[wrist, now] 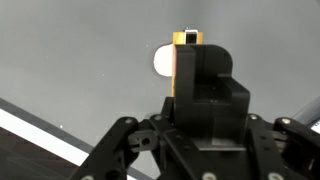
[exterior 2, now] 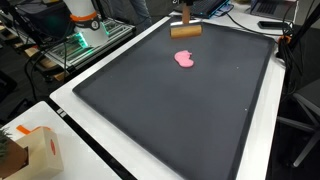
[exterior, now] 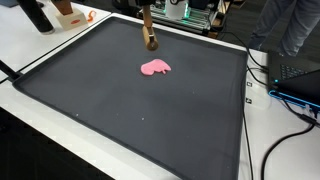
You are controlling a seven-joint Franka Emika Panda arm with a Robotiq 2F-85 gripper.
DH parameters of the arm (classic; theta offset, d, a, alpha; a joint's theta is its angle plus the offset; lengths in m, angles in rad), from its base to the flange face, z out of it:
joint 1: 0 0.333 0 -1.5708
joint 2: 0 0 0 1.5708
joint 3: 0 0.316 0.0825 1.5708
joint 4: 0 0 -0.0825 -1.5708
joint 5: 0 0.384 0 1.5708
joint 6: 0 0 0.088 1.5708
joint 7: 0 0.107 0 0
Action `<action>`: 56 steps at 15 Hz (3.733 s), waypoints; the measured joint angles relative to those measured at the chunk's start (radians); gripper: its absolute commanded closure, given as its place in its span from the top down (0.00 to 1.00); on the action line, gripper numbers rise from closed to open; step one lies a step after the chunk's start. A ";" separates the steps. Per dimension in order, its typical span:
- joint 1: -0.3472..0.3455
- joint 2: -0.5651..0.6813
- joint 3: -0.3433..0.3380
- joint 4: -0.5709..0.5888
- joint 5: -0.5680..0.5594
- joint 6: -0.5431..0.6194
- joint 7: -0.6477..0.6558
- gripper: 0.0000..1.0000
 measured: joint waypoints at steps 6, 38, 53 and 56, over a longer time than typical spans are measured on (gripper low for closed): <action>0.072 -0.078 0.044 -0.046 -0.097 -0.004 -0.062 0.49; 0.053 0.128 0.017 -0.123 -0.092 0.145 -0.765 0.24; 0.042 0.182 0.017 -0.123 -0.102 0.349 -0.782 0.24; 0.042 0.190 0.017 -0.099 -0.114 0.286 -0.779 0.24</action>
